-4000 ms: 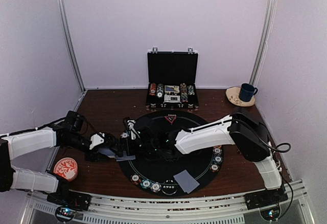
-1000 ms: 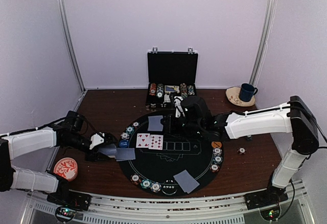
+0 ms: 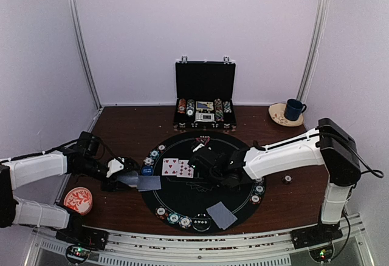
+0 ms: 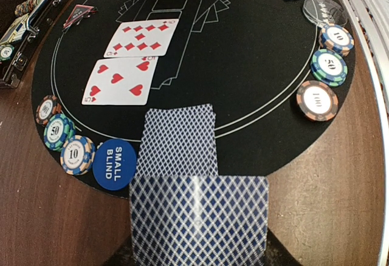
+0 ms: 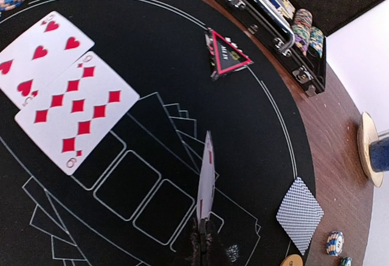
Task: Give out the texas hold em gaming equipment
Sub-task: Flop the poker card in the community card area.
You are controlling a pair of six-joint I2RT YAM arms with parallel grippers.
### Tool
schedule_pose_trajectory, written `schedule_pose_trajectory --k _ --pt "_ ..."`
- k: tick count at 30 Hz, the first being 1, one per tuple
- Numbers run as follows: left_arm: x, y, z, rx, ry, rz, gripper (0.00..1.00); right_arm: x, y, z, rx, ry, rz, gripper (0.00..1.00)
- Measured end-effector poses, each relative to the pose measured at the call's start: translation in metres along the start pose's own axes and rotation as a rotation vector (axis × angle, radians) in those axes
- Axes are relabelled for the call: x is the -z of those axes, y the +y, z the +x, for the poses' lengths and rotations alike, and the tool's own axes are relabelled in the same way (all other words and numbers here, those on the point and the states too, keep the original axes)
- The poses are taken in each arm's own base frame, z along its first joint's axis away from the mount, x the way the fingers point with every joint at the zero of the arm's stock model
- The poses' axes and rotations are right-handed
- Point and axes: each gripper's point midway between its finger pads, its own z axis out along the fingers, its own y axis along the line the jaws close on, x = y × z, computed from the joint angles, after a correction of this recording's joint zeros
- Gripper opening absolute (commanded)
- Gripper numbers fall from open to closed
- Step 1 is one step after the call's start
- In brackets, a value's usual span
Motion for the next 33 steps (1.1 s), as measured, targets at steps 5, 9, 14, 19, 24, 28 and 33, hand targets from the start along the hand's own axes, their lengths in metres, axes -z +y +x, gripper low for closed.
schedule_pose_trajectory --k 5,9,14,19,24,28,33 --pt "0.000 0.000 0.000 0.000 0.000 -0.001 0.11 0.000 0.023 0.003 0.068 -0.010 -0.054 0.00" --pt "0.000 0.000 0.000 0.000 0.000 -0.001 0.11 -0.003 0.034 0.002 0.099 -0.023 -0.086 0.00" --pt "0.000 0.000 0.000 0.000 0.000 -0.001 0.12 -0.003 0.047 -0.004 0.131 -0.064 -0.141 0.00" --pt "0.000 0.000 0.000 0.000 0.000 -0.001 0.11 -0.003 0.056 -0.008 0.173 -0.093 -0.176 0.00" --pt "0.000 0.000 0.000 0.000 0.000 -0.001 0.11 -0.009 0.063 -0.001 0.238 -0.097 -0.188 0.00" --pt "0.000 0.000 0.000 0.000 0.000 -0.001 0.11 -0.014 0.066 0.014 0.304 -0.078 -0.190 0.00" --pt "0.000 0.000 0.000 0.000 0.001 -0.001 0.11 -0.016 0.067 0.020 0.342 -0.081 -0.188 0.00"
